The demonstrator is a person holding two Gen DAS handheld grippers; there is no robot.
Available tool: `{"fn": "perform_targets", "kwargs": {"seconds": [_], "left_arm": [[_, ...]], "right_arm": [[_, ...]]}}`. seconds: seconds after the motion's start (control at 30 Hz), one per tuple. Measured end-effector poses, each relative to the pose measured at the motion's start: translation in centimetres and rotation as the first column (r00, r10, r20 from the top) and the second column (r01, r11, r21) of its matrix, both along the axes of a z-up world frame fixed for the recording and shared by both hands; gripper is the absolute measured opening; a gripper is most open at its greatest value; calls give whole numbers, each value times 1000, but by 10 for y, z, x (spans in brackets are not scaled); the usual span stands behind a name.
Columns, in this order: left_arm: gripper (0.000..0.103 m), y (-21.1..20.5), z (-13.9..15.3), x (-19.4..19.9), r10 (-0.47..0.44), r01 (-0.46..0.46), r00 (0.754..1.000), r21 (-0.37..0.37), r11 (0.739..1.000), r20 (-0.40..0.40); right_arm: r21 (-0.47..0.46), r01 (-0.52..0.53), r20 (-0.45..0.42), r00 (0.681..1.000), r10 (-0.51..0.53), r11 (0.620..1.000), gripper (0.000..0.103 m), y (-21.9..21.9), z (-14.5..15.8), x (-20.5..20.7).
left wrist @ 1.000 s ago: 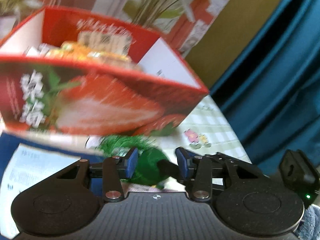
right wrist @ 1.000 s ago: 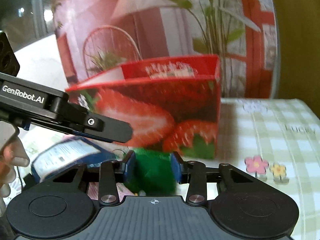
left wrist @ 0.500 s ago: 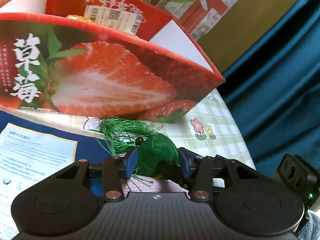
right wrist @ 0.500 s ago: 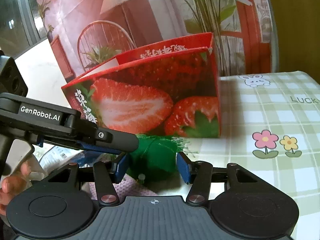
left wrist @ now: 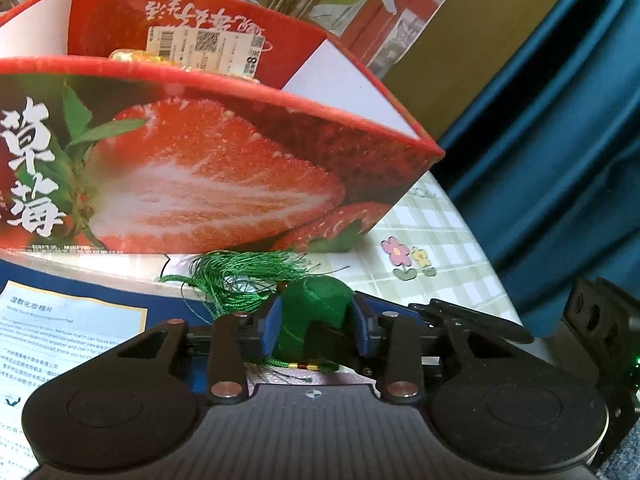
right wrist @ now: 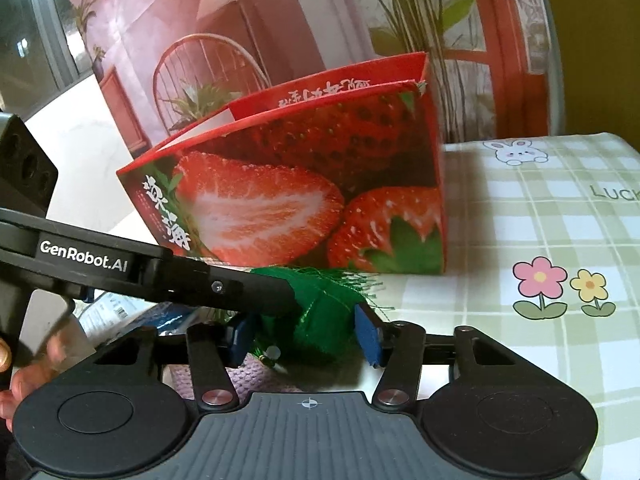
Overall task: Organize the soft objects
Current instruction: 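Lift the green tinsel ball with both tools off the table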
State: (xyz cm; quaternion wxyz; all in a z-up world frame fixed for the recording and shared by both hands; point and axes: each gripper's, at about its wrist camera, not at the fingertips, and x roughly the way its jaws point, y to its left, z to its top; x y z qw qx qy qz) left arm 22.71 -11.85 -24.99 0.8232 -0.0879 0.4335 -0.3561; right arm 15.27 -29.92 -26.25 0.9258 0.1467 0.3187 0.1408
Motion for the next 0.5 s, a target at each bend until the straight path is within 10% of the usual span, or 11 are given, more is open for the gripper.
{"fn": "perform_targets", "kwargs": {"seconds": [0.5], "left_arm": [[38, 26, 96, -10, -22, 42, 983, -111, 993, 181]], "right_arm": [[-67, -62, 167, 983, 73, 996, 46, 0, 92, -5]]}}
